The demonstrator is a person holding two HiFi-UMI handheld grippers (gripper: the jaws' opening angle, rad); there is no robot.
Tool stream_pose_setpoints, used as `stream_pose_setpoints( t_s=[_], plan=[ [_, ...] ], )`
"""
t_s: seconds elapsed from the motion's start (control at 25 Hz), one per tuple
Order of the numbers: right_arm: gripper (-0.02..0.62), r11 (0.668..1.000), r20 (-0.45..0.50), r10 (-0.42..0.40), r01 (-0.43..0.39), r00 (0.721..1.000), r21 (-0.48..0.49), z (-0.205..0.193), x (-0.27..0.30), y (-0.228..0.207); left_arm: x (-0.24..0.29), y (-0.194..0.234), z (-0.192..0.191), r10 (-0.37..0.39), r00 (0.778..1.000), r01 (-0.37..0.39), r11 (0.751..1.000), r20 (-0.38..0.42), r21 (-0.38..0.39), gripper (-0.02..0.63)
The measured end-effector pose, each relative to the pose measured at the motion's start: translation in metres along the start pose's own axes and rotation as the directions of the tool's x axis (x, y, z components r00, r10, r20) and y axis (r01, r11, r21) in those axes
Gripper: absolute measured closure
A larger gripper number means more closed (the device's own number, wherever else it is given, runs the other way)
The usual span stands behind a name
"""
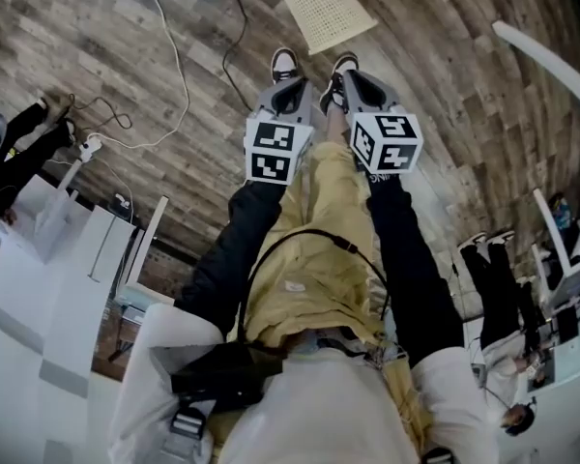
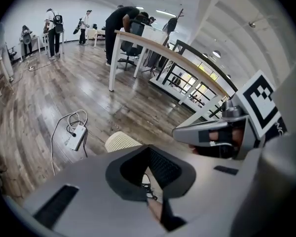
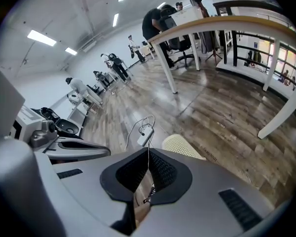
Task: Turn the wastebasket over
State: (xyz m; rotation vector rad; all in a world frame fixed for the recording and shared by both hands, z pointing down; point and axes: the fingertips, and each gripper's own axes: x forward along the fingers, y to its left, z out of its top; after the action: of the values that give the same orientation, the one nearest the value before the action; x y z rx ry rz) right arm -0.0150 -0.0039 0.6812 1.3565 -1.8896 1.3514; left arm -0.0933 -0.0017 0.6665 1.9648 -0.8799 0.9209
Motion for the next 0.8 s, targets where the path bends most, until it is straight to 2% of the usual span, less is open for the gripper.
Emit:
stream_pose_setpoints(
  t_s=[0.16, 0.36, 0.56, 0.8],
  plan=[
    [0.572, 0.999, -0.04, -0.003, 0.004, 0.999, 0.042, -0.03, 0.034, -0.022, 0.023, 0.024, -0.028, 0.014, 0.999, -0.014, 1.0, -0.038, 0.002, 0.604],
    [0.572, 0.997, -0.099, 0.015, -0.008, 0.995, 0.079, -0.067, 0.079, -0.036, 0.061, 0.045, -0.054, 0.011, 0.997, -0.007, 0.999, -0.082, 0.049, 0.604],
    [0.572, 0.99, -0.114, 0.023, -0.008, 0.993, 0.138, -0.082, 0.107, -0.053, 0.089, 0.053, -0.057, 0.0, 0.996, 0.005, 0.998, -0.087, 0.061, 0.604],
    [0.572, 0.976, -0.132, -0.022, 0.049, 0.991, 0.211, -0.088, 0.13, -0.088, 0.116, 0.059, -0.055, -0.004, 0.996, 0.009, 0.999, -0.093, 0.048, 0.604]
  ],
)
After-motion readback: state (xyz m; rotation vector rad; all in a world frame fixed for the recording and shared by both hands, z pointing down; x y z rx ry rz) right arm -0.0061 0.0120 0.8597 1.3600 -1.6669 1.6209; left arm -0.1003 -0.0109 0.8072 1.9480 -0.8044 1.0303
